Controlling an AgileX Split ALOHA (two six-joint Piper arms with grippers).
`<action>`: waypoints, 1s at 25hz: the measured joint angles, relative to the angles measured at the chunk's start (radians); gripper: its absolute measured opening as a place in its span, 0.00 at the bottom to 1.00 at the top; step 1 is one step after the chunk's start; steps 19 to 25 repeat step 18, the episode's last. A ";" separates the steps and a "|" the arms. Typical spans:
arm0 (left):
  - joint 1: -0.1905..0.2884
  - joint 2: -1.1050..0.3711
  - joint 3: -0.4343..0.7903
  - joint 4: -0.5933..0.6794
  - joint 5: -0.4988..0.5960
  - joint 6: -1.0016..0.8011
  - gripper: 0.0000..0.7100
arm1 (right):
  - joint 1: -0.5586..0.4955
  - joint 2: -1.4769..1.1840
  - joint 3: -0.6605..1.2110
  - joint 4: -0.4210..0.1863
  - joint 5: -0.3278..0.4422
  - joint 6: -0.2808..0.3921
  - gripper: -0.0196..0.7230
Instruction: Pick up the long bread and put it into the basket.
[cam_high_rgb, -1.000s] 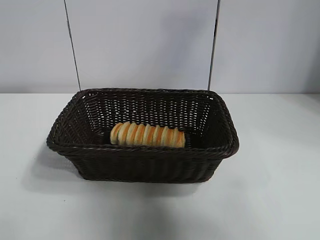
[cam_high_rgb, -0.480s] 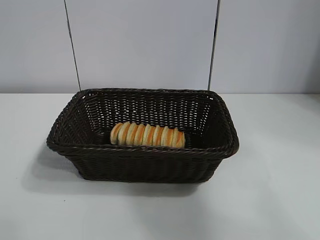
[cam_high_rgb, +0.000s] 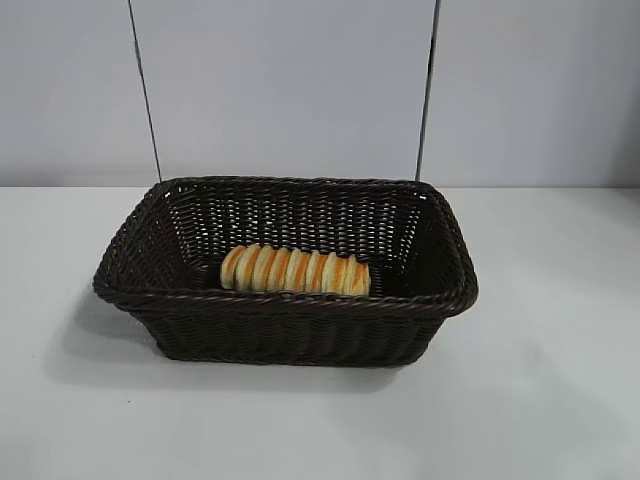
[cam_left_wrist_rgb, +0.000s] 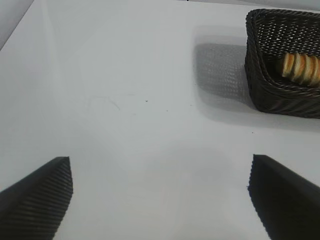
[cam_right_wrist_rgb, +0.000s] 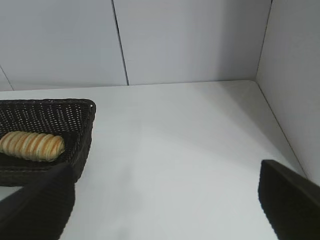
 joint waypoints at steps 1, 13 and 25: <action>0.000 0.000 0.000 0.000 0.000 0.000 0.97 | 0.000 0.000 0.023 0.000 0.000 0.000 0.96; 0.000 0.000 0.000 0.000 0.000 -0.001 0.97 | 0.000 0.000 0.069 0.003 -0.033 0.000 0.96; 0.000 0.000 0.000 0.000 0.000 -0.001 0.97 | 0.000 0.000 0.069 0.003 -0.036 0.005 0.96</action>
